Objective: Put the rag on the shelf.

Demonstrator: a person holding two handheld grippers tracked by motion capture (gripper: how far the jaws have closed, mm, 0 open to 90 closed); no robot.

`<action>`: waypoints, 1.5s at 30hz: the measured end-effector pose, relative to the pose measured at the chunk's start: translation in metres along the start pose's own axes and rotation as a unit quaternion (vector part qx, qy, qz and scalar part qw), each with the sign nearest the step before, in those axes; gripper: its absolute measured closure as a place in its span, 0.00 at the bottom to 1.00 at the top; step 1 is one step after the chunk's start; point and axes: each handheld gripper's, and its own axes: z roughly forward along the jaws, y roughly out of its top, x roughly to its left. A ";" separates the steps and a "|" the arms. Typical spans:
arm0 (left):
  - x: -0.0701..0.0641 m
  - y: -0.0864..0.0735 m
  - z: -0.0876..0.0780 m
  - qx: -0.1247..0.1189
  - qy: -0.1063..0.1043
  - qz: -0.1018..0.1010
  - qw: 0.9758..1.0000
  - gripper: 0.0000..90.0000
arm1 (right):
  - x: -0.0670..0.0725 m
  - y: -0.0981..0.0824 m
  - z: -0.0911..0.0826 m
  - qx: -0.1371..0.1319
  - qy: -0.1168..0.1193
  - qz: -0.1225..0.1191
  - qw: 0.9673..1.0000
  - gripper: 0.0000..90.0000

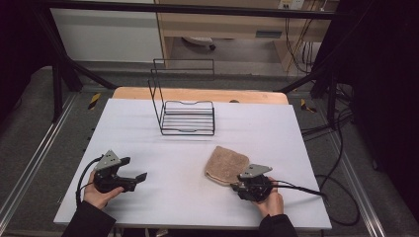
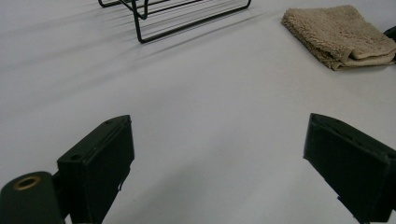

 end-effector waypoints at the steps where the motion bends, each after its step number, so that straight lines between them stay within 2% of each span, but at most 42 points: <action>1: 0.000 0.000 0.000 0.001 0.000 0.000 1.000 0.09 | 0.000 0.000 0.000 0.000 0.000 0.000 1.000 0.66; 2: 0.000 0.000 0.000 0.001 0.000 0.000 1.000 0.09 | -0.001 0.001 0.000 0.001 0.003 0.005 1.000 0.72; 4: 0.000 0.000 0.000 0.001 0.000 0.000 1.000 0.09 | -0.002 0.002 0.000 0.003 0.005 0.008 1.000 0.76; 7: 0.000 0.000 0.000 0.001 0.000 0.000 1.000 0.09 | -0.006 0.006 0.001 0.012 0.009 0.030 0.999 0.86; 10: 0.000 0.000 0.000 0.001 0.000 0.000 1.000 0.09 | -0.007 0.007 0.001 0.014 0.011 0.036 0.999 0.89; 12: 0.000 0.000 0.000 0.000 0.000 0.000 1.000 0.09 | -0.008 0.010 0.000 0.011 0.016 0.051 0.999 0.91; 14: 0.000 0.000 0.000 0.001 0.000 0.000 1.000 0.09 | -0.007 0.011 0.000 0.009 0.021 0.055 0.998 0.91; 19: 0.001 0.000 0.000 0.001 0.001 0.000 1.000 0.09 | 0.009 0.025 -0.001 -0.026 0.050 0.075 0.996 0.91; 20: 0.001 0.000 0.000 0.001 0.001 0.000 1.000 0.09 | 0.009 0.025 -0.001 -0.026 0.050 0.075 0.996 0.91; 22: 0.000 0.000 0.000 0.000 0.001 -0.002 1.000 0.09 | 0.019 0.031 0.005 -0.029 0.060 0.085 0.994 0.91; 26: 0.000 0.000 0.001 0.001 -0.001 -0.005 1.000 0.09 | 0.029 0.035 0.012 -0.030 0.070 0.090 0.993 0.91; 28: 0.000 0.000 0.001 0.001 -0.001 -0.006 1.000 0.09 | 0.033 0.037 0.013 -0.026 0.062 0.089 0.994 0.91; 30: -0.001 0.000 0.000 0.000 -0.001 -0.005 1.000 0.09 | 0.033 0.035 0.011 -0.010 0.043 0.073 0.996 0.91; 32: -0.001 0.000 0.000 -0.001 -0.001 -0.006 1.000 0.09 | 0.033 0.034 0.009 -0.002 0.037 0.067 0.997 0.91; 33: -0.001 0.000 0.000 0.000 -0.001 -0.006 1.000 0.09 | 0.033 0.030 0.005 0.008 0.033 0.060 0.998 0.90; 36: -0.001 0.000 0.001 0.001 0.000 -0.007 1.000 0.10 | 0.034 0.027 0.004 0.015 0.036 0.059 0.998 0.89; 37: -0.001 0.000 0.001 0.001 0.000 -0.007 1.000 0.09 | 0.034 0.027 0.003 0.009 0.046 0.051 0.998 0.81; 39: -0.002 0.000 0.000 0.000 0.000 -0.005 1.000 0.09 | 0.032 0.028 0.001 0.000 0.053 0.056 0.997 0.77; 40: -0.002 0.001 0.000 0.000 0.000 -0.005 1.000 0.09 | 0.025 0.029 -0.006 -0.025 0.056 0.053 0.997 0.63; 41: -0.001 0.000 0.000 0.000 -0.001 -0.007 1.000 0.09 | 0.020 0.030 -0.010 -0.036 0.043 0.051 0.997 0.56; 42: -0.001 0.000 0.001 0.000 0.000 -0.008 1.000 0.09 | 0.014 0.030 -0.013 -0.044 0.029 0.052 0.997 0.55; 44: -0.001 0.000 0.002 0.003 -0.001 -0.007 1.000 0.10 | 0.000 0.030 -0.018 -0.061 0.010 0.067 0.996 0.51; 45: -0.001 0.000 0.002 0.003 -0.001 -0.007 1.000 0.10 | -0.008 0.028 -0.018 -0.060 0.000 0.071 0.996 0.52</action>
